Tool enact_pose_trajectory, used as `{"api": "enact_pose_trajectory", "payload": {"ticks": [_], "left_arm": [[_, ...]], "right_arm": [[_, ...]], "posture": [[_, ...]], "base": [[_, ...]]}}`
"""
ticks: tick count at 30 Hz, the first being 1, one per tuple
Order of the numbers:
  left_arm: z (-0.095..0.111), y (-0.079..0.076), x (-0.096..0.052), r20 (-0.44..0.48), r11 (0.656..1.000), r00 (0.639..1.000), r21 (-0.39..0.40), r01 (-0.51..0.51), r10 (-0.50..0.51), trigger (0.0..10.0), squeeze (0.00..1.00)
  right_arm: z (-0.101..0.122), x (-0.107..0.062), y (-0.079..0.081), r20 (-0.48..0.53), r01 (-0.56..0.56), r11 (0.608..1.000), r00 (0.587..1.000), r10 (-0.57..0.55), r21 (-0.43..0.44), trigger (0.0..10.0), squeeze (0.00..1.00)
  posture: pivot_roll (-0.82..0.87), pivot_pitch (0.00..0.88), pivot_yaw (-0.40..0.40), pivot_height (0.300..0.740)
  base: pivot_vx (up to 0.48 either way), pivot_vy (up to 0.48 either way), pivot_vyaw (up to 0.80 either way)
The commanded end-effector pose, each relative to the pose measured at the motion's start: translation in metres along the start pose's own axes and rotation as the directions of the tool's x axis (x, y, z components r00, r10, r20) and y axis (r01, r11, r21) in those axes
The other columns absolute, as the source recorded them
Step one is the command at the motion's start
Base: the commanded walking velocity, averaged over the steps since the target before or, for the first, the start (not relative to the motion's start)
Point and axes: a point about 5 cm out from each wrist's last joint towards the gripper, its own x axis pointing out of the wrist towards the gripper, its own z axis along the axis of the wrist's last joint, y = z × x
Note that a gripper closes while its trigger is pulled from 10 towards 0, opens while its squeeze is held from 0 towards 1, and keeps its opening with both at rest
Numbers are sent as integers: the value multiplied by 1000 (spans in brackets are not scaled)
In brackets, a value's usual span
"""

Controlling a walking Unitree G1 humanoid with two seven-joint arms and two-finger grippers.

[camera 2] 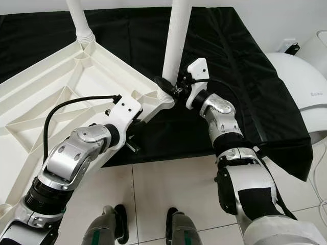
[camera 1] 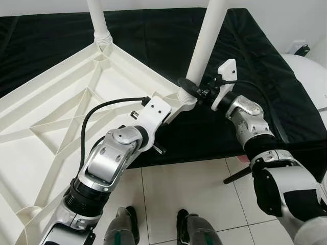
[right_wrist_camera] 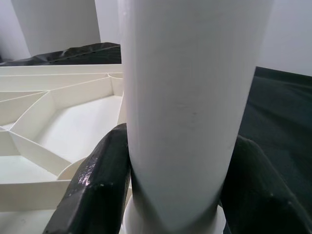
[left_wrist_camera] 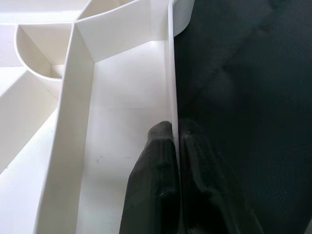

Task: Building children table

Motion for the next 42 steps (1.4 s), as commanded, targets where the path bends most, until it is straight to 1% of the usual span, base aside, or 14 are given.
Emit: {"api": "enact_pose_trajectory", "payload": {"ticks": [1, 12, 13, 14, 15, 16, 17, 18, 19, 37, 42], "left_arm": [[-1, 2, 0, -16, 1000, 999, 7, -29, 29, 10000, 0], [-1, 4, -1, -16, 999, 999, 6, -32, 32, 10000, 0], [-1, 4, -1, -17, 999, 999, 5, -32, 32, 10000, 0], [0, 4, -1, -17, 999, 999, 5, -32, 33, 10000, 0], [0, 3, -1, -16, 999, 999, 4, -32, 32, 10000, 0], [0, 3, -1, -16, 999, 999, 4, -32, 32, 10000, 0], [0, 3, -1, -16, 999, 999, 3, -33, 33, 10000, 0], [0, 3, -1, -16, 999, 999, 3, -33, 33, 10000, 0], [0, 3, -1, -17, 999, 999, 3, -33, 33, 10000, 0], [0, 4, -1, -16, 999, 999, -1, -36, 36, 10000, 0], [0, 4, 0, -18, 999, 999, -4, -35, 35, 10000, 0]], "right_arm": [[0, 3, 2, 1, -21, 1000, 1000, 21, -2, 10000, 0], [0, 5, 4, 10, -26, 1000, 1000, 26, -3, 10000, 0], [-1, 5, 4, 12, -27, 1000, 1000, 27, -2, 7412, 0], [-1, 5, 5, 15, -30, 1000, 999, 30, 0, 2941, 0], [-1, 5, 6, 18, -34, 999, 999, 33, 4, 0, 0], [-2, 5, 6, 20, -36, 999, 999, 36, 6, 0, 0], [-2, 5, 7, 21, -37, 999, 999, 37, 7, 4039, 0], [-2, 5, 7, 21, -37, 999, 999, 37, 7, 4039, 0], [-2, 5, 7, 22, -39, 999, 999, 39, 8, 10000, 0], [-1, 9, 14, 60, -50, 999, 997, 49, 18, 10000, 0], [0, 11, 20, 90, -30, 999, 996, 28, 26, 10000, 0]], "posture": [[-70, 200, -3, 740], [-69, 206, -1, 740], [-69, 206, -1, 740], [-70, 212, -3, 740], [-70, 212, -3, 740], [-70, 212, -3, 740], [-70, 212, -3, 740], [-70, 212, -3, 740], [-73, 214, -4, 740], [-76, 218, -5, 740], [-79, 221, -7, 740]], "base": [[0, 0, 0], [0, 0, 0], [0, 0, 0], [0, 0, 0], [0, 0, 0], [0, 0, 0], [0, 0, 0], [0, 0, 0], [0, 0, 0], [0, 0, 0], [0, 0, 0]]}}
